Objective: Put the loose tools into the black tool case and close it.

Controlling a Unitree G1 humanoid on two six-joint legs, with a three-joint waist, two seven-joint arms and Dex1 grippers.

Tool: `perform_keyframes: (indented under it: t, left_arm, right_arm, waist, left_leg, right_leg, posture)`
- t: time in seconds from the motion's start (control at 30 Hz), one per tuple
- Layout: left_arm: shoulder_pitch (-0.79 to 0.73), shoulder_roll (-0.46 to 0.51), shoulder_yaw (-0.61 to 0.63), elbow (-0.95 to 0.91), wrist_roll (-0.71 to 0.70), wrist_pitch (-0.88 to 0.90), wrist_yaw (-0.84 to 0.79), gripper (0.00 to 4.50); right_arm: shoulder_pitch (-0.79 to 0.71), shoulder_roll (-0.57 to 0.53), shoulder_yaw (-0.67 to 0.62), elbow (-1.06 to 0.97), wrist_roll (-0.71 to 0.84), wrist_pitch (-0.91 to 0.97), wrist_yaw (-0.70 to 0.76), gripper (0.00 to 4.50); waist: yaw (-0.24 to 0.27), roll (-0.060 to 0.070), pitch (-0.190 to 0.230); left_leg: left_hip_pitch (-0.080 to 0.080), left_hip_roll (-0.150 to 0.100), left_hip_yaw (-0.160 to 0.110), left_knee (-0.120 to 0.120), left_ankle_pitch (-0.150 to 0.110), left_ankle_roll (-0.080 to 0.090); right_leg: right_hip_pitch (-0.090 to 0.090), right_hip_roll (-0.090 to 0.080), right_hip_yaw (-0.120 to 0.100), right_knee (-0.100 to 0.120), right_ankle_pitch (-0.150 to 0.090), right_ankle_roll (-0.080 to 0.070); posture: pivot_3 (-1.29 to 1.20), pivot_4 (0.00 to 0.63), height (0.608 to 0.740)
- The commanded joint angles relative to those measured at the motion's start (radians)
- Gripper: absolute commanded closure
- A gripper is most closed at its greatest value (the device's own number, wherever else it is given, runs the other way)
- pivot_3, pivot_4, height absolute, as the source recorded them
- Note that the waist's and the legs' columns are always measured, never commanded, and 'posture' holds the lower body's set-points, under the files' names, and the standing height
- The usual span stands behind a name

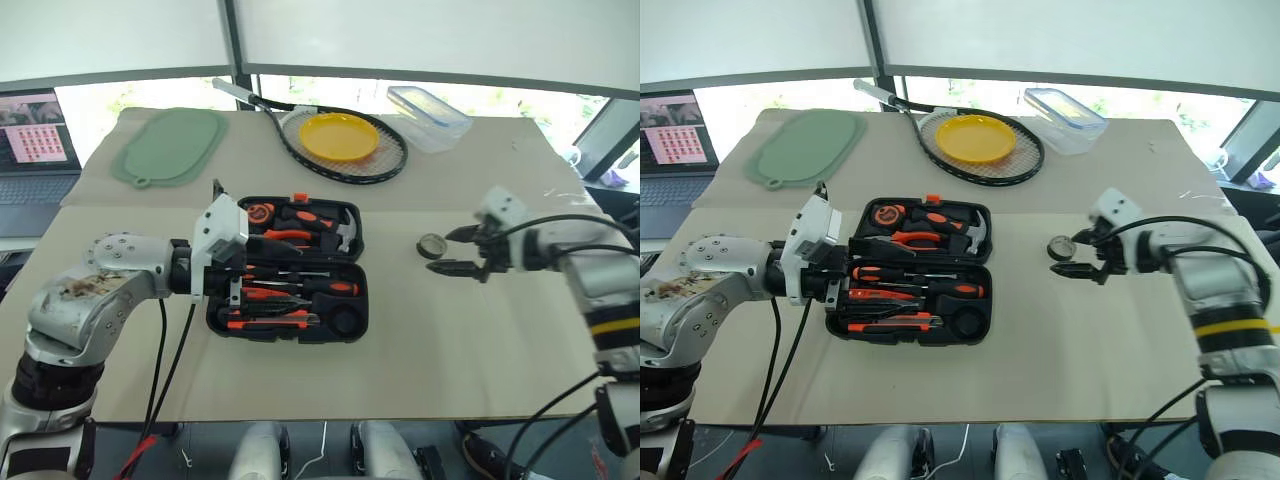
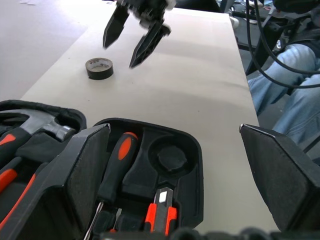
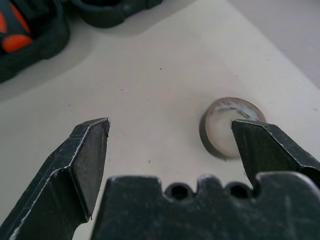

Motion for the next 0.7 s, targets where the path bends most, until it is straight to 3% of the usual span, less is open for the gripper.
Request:
perform_keyframes:
  t: [0.03, 0.23, 0.43, 0.57, 0.7]
  left_arm:
    - [0.01, 0.006, 0.018, -0.025, 0.0, -0.027, 0.016, 0.04]
    - [0.025, 0.019, 0.03, -0.025, 0.003, -0.039, 0.035, 0.04]
    - [0.024, 0.035, 0.03, -0.003, 0.016, -0.066, 0.036, 0.04]
    - [0.002, 0.031, 0.02, 0.011, 0.018, -0.076, 0.038, 0.0]
    - [-0.008, 0.033, 0.01, 0.025, 0.028, -0.088, 0.028, 0.0]
  right_arm:
    - [-0.053, 0.038, 0.004, 0.115, -0.065, -0.084, -0.044, 0.0]
    - [-0.127, 0.093, -0.002, 0.32, -0.151, -0.199, -0.131, 0.0]
    - [-0.163, 0.111, -0.017, 0.411, -0.163, -0.223, -0.125, 0.0]
    - [-0.152, 0.14, -0.026, 0.419, -0.156, -0.211, -0.108, 0.92]
    - [-0.134, 0.149, -0.034, 0.405, -0.159, -0.21, -0.109, 2.26]
  waist:
    - [0.002, 0.0, 0.0]
    - [-0.005, 0.0, 0.0]
    - [-0.009, 0.0, 0.0]
    - [-0.015, 0.0, 0.0]
    - [-0.016, 0.0, 0.0]
  left_leg:
    - [0.0, 0.0, 0.0, 0.0, 0.0, 0.0]
    - [0.0, 0.0, 0.001, 0.0, 0.001, -0.002]
    - [0.0, 0.0, 0.0, -0.001, 0.001, -0.001]
    - [0.001, 0.001, 0.0, -0.002, 0.001, -0.001]
    - [0.001, 0.001, 0.0, -0.002, 0.001, -0.001]
  right_leg:
    - [0.0, 0.0, 0.0, -0.001, 0.0, 0.0]
    - [0.001, 0.0, 0.0, -0.004, 0.0, 0.001]
    - [0.001, 0.0, -0.001, -0.004, 0.0, 0.001]
    - [0.002, 0.0, -0.001, -0.004, 0.0, 0.001]
    - [0.002, 0.0, -0.001, -0.004, 0.0, 0.0]
  posture:
    - [0.0, 0.15, 0.738]
    - [0.0, 0.15, 0.738]
    - [0.0, 0.15, 0.738]
    - [0.0, 0.15, 0.738]
    - [0.0, 0.15, 0.738]
